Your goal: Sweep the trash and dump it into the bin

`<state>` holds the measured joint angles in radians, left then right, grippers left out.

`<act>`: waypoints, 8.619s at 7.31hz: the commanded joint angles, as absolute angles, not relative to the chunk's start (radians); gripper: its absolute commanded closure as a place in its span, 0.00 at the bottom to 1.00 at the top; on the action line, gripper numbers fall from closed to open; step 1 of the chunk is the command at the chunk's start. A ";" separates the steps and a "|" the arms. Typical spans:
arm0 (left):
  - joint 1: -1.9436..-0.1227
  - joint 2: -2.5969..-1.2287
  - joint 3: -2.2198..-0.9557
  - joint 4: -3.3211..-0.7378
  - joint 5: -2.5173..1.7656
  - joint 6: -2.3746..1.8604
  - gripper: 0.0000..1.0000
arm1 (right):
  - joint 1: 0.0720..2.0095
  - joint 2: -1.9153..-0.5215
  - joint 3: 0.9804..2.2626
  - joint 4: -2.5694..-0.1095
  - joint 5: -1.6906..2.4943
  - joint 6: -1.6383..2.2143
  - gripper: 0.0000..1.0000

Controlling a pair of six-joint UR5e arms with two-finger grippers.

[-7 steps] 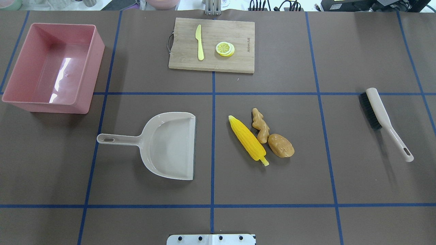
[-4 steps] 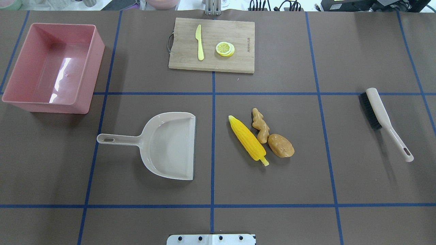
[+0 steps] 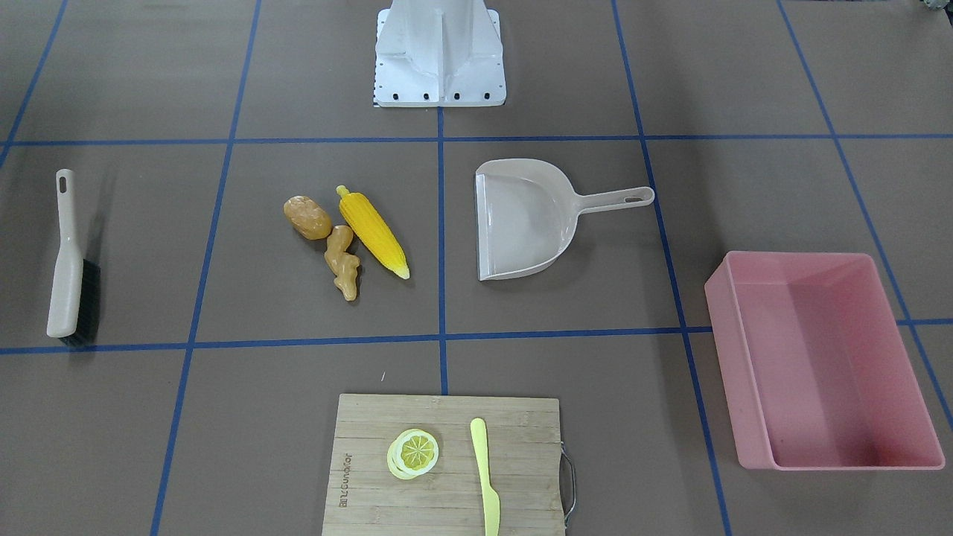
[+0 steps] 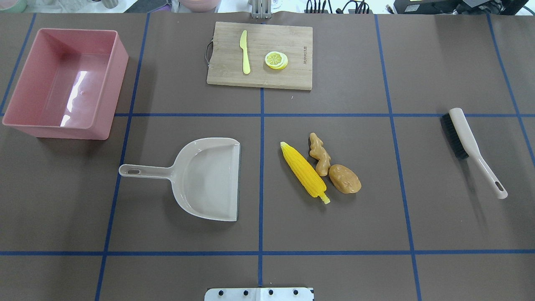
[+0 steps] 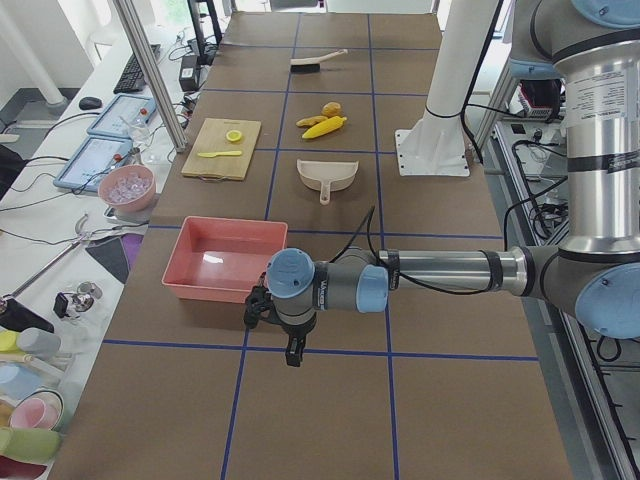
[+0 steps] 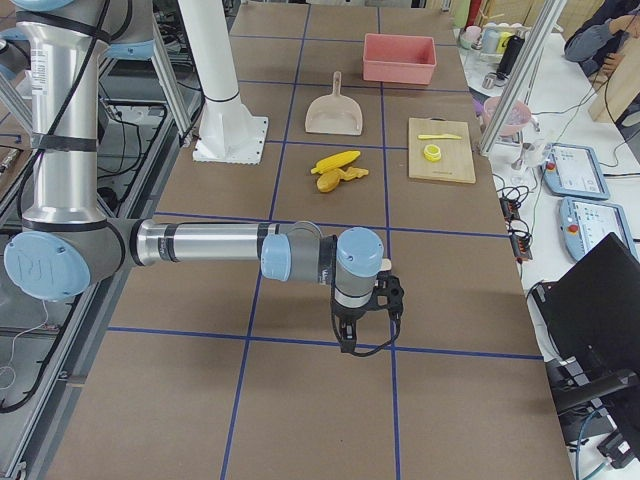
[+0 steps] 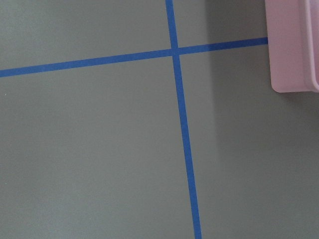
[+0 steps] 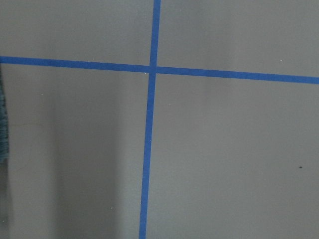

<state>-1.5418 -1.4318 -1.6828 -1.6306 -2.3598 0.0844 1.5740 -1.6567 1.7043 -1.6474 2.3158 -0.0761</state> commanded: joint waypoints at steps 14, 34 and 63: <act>-1.551 -1.425 -1.706 -1.631 -2.338 0.084 0.01 | 1.053 -1.562 1.779 -1.644 2.303 0.388 0.01; -0.935 -2.015 -2.252 -0.986 -2.119 0.162 0.01 | 1.097 -1.519 1.823 -1.658 2.345 0.500 1.00; -0.682 -1.966 -1.908 -1.424 -2.069 0.497 1.00 | 0.569 -1.404 1.735 -0.844 2.540 1.289 1.00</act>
<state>-0.6522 -1.9419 -1.8570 -1.5604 -2.0693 0.4900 0.5760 -1.4629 1.7726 -0.8436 2.5407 1.2885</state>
